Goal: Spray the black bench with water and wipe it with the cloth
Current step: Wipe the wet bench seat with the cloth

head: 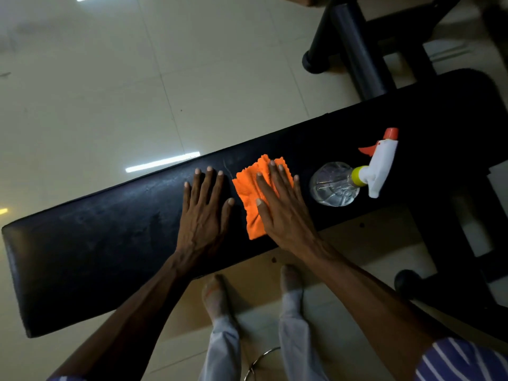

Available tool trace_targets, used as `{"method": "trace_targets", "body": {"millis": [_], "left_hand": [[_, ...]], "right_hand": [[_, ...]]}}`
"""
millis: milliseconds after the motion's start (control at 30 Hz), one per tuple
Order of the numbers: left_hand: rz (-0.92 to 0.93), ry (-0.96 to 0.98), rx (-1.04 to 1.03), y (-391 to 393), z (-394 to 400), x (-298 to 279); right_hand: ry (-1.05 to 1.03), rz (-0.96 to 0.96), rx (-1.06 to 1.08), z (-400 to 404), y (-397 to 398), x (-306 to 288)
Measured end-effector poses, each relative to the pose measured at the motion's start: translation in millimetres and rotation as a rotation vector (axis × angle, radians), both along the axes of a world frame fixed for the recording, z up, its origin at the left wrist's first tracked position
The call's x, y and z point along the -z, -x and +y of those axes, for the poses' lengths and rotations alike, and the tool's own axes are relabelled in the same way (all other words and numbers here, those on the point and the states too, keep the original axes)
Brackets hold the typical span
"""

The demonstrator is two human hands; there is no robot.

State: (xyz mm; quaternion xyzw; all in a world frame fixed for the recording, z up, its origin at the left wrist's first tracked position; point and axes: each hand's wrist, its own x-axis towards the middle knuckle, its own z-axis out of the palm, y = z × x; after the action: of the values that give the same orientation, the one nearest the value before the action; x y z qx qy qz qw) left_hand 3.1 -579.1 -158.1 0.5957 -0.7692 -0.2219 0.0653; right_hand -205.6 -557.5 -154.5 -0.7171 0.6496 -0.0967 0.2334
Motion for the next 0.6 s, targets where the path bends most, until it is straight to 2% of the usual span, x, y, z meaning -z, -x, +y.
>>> {"method": "trace_targets", "body": {"millis": [133,300,400,500,600], "left_hand": [[0.142,-0.008,0.026,31.7,-3.0,-23.8],[0.148,0.065,0.258,74.6,-13.4,-49.3],[0.093,0.076,0.362,99.4,-19.3,-54.0],[-0.004,-0.041,0.422,118.4,-27.5,-47.0],[-0.115,-0.108,0.401,126.8,-31.6,-38.1]], "right_hand": [[-0.038,-0.204,0.091,24.5,25.7,-27.6],[-0.093,-0.307,0.273,53.8,63.1,-53.7],[-0.1,-0.38,0.541,68.4,85.5,-66.5],[-0.071,-0.451,0.78,65.8,104.0,-75.1],[-0.016,-0.617,0.772,41.9,109.7,-81.0]]}}
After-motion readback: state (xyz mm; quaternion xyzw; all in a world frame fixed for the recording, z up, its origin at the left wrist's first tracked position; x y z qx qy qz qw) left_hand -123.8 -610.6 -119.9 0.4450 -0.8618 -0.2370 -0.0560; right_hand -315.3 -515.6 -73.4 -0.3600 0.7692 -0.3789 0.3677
